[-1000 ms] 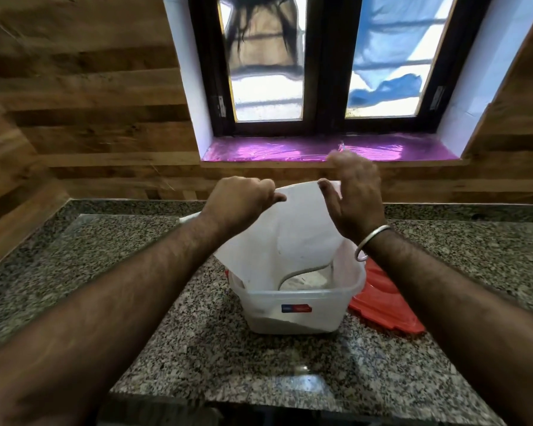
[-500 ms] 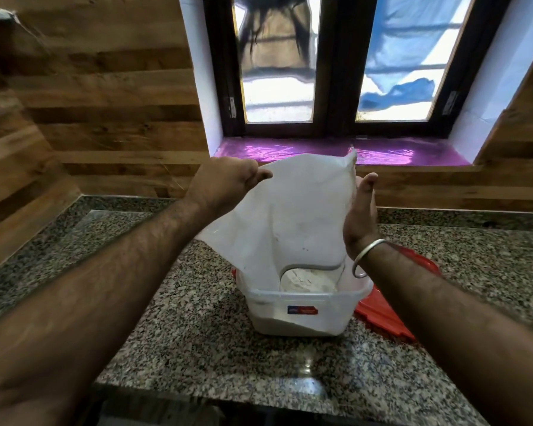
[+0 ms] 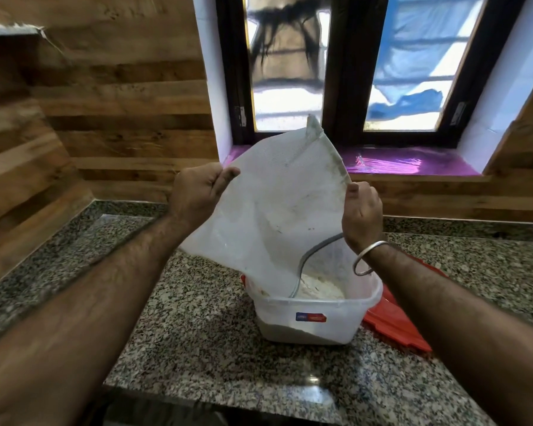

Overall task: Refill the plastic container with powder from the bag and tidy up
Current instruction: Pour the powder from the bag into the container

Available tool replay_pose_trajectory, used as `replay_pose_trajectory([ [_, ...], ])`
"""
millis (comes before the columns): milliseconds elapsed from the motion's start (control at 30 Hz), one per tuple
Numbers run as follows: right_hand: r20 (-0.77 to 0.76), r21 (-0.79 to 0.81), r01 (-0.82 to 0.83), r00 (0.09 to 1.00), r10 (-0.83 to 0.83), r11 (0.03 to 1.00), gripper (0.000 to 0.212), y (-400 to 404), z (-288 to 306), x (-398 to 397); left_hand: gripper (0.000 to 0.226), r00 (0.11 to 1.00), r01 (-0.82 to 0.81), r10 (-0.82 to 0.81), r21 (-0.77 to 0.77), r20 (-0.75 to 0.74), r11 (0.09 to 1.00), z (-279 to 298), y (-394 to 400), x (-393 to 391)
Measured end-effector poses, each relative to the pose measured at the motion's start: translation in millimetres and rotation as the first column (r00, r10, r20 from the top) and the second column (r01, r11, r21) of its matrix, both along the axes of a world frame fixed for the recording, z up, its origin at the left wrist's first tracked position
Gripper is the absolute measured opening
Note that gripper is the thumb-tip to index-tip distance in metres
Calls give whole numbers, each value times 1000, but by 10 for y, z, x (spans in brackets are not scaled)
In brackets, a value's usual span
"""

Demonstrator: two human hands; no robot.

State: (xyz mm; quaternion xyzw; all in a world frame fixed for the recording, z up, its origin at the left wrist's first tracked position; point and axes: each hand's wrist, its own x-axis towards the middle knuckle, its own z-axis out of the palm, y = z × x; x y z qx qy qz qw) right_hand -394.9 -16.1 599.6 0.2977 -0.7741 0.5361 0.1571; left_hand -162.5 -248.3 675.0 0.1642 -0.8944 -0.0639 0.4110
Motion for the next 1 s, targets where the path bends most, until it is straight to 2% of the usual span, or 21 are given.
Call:
replay_pose_trajectory([
  [100, 47, 27, 1, 999, -3, 1000, 54, -17, 55, -49, 54, 1000, -13, 13, 2, -15, 1000, -8, 47, 4],
  [233, 211, 75, 11, 977, -27, 997, 73, -40, -17, -107, 55, 999, 23, -22, 29, -36, 999, -8, 104, -17],
  [267, 263, 37, 14, 965, -23, 999, 78, -28, -34, -110, 56, 998, 37, -34, 57, -49, 998, -6, 84, -15],
  [333, 417, -141, 0, 907, 59, 990, 81, 12, -51, -111, 58, 996, 53, -43, 120, -81, 991, -8, 40, -4],
  [433, 607, -379, -68, 734, 304, 923, 68, 63, -8, -6, 59, 988, 62, -28, 230, -149, 971, -30, -1, 13],
  [533, 644, -445, -202, 605, 469, 872, 59, 59, -11, 65, 60, 981, 65, -1, 320, -194, 945, -64, 5, 29],
  [667, 641, -530, -226, 525, 560, 818, 43, 31, 134, 139, 64, 971, 100, -1, 399, -240, 911, -121, 6, 62],
  [733, 614, -562, -256, 509, 604, 787, 35, 12, 213, 176, 69, 958, 130, -2, 430, -286, 893, -115, -1, 84],
  [833, 608, -548, -273, 520, 600, 791, 26, -26, 264, 188, 74, 943, 184, -14, 486, -332, 854, -91, 3, 95],
  [1000, 622, -564, -218, 522, 583, 797, 36, -82, 255, 227, 54, 937, 191, 39, 605, -346, 773, -146, 37, 106],
])
